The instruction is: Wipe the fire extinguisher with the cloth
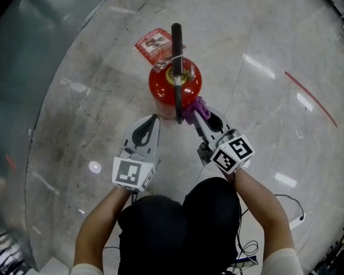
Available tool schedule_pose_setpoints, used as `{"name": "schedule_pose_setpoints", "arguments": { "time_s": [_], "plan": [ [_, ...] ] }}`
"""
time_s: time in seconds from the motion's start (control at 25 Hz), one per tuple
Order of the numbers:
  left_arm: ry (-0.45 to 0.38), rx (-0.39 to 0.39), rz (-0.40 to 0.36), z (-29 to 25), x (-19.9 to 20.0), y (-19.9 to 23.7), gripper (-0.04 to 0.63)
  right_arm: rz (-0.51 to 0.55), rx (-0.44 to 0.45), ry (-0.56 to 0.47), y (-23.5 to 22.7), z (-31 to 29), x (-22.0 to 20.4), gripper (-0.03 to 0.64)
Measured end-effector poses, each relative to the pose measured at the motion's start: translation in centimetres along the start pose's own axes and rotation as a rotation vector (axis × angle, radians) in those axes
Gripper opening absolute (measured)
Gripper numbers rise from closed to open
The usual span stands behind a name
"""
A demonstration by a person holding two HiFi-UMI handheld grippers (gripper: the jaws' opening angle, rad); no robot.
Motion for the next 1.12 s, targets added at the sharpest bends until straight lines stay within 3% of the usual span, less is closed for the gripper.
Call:
{"name": "schedule_pose_setpoints", "arguments": {
  "time_s": [0.24, 0.92, 1.12],
  "plan": [
    [-0.011, -0.032, -0.023, -0.2, 1.1, -0.5, -0.002, 0.032, 0.001, -0.024, 0.8, 0.3, 2.4, 0.069],
    [-0.015, -0.046, -0.049, 0.4, 3.2, -0.5, -0.002, -0.008, 0.083, -0.098, 3.9, -0.2, 8.2, 0.069],
    [-0.018, -0.067, -0.065, 0.4, 4.9, -0.8, -0.002, -0.139, 0.085, -0.152, 4.1, -0.6, 10.1, 0.069]
  ]
}}
Point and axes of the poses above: the fingertips, and each gripper's own axes: z backward along the fingers, y to its left, x out of its top, the point moved 3 cm from there along z, backward along the fingers, and after that the axes turned 4 degrees about z, right-handed, at the moved point
